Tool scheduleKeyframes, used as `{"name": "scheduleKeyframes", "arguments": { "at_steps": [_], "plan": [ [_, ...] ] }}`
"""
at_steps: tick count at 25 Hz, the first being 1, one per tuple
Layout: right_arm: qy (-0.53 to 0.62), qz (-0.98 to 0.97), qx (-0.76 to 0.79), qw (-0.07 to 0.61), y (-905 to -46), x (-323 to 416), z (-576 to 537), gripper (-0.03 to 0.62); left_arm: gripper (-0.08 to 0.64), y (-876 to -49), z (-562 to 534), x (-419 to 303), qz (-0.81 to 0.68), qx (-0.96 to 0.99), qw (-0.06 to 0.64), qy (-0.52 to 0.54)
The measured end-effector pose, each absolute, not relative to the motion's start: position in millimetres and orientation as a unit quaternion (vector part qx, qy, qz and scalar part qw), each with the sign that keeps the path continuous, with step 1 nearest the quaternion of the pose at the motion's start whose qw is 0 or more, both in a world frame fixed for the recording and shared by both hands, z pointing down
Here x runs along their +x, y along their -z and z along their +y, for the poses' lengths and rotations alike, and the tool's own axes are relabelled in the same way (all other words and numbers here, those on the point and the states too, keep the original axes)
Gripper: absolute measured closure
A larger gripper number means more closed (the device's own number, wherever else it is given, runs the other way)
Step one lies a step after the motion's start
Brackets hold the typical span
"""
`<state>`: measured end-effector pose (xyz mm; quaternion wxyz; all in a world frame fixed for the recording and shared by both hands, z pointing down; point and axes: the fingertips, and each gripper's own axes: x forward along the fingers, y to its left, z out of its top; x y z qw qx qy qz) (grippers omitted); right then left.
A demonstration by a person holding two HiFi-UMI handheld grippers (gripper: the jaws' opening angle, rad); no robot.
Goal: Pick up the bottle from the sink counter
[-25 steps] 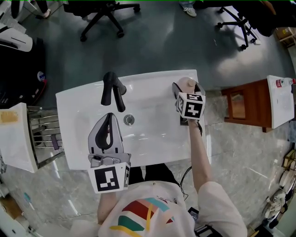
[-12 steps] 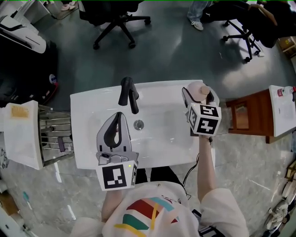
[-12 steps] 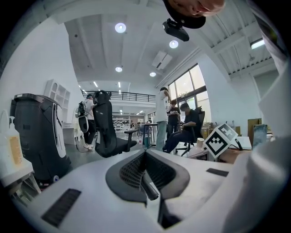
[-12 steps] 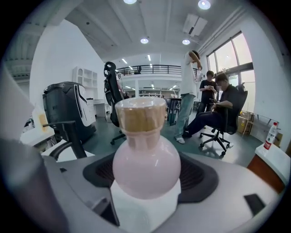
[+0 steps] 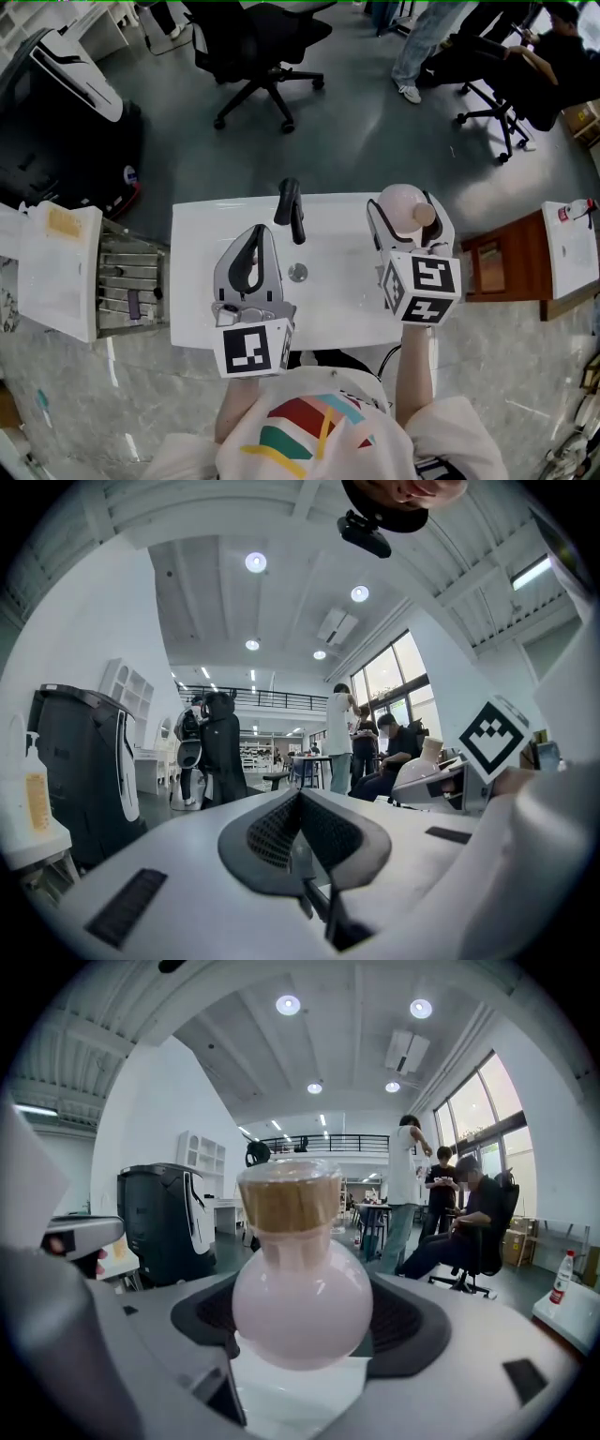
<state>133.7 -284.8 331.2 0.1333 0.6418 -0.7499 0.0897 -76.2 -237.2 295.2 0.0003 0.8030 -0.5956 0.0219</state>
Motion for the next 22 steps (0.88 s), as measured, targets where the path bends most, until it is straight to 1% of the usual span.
{"name": "scheduleKeyframes", "arguments": {
  "at_steps": [5,10,14,17,22],
  "plan": [
    [-0.06,-0.767,0.631,0.105,-293.9,102.7,-262.3,0.204,0.541,-279.5,-235.1,-85.9,-0.604,0.797,-0.014,-0.007],
    [-0.026,-0.778,0.622,0.081,-274.8,76.7,-237.5,0.204,0.541,-269.1,-231.2,-95.0,-0.612,0.791,-0.024,0.002],
    [-0.01,-0.789,0.611,0.062,-271.7,60.6,-222.7,0.204,0.541,-263.7,-227.0,-98.1,-0.615,0.788,-0.036,-0.002],
    [-0.007,-0.794,0.604,0.064,-275.8,49.5,-215.2,0.204,0.541,-253.6,-224.7,-99.6,-0.615,0.787,-0.047,0.016],
    [-0.005,-0.809,0.584,0.061,-278.8,33.7,-207.6,0.204,0.541,-250.6,-221.7,-101.7,-0.613,0.788,-0.053,0.017]
  ]
}}
